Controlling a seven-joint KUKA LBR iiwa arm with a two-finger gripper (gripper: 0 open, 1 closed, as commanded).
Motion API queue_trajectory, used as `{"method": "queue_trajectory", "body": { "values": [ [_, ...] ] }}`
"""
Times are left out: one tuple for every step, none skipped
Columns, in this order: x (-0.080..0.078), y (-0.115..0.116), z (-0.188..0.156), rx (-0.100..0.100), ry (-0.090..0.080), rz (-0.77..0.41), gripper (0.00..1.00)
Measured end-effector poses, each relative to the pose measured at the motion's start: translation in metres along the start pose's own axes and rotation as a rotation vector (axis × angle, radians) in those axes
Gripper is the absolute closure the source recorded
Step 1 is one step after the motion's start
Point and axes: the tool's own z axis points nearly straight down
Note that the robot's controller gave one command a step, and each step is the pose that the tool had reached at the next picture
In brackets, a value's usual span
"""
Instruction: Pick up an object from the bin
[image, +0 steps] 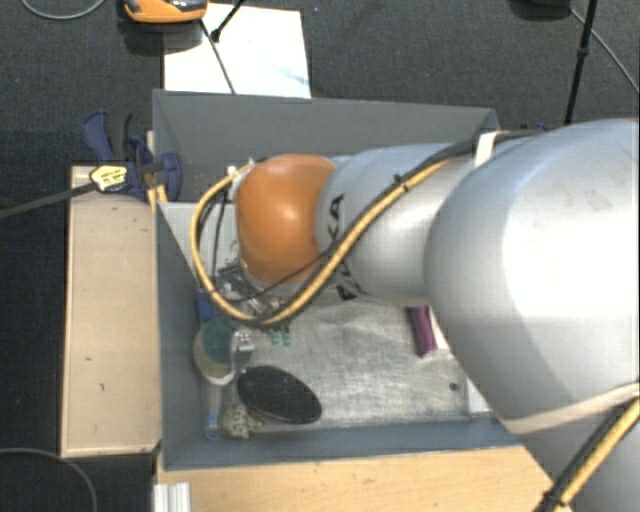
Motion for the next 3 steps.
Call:
{"method": "queue_trajectory", "body": {
  "values": [
    [0.016, -0.019, -0.012, -0.002, 0.005, -0.369, 0.00],
    [-0.005, 0.005, 0.002, -0.004, 0.002, -0.638, 0.00],
    [-0.016, 0.006, 0.025, 0.003, 0.001, -1.015, 0.00]
  ]
}}
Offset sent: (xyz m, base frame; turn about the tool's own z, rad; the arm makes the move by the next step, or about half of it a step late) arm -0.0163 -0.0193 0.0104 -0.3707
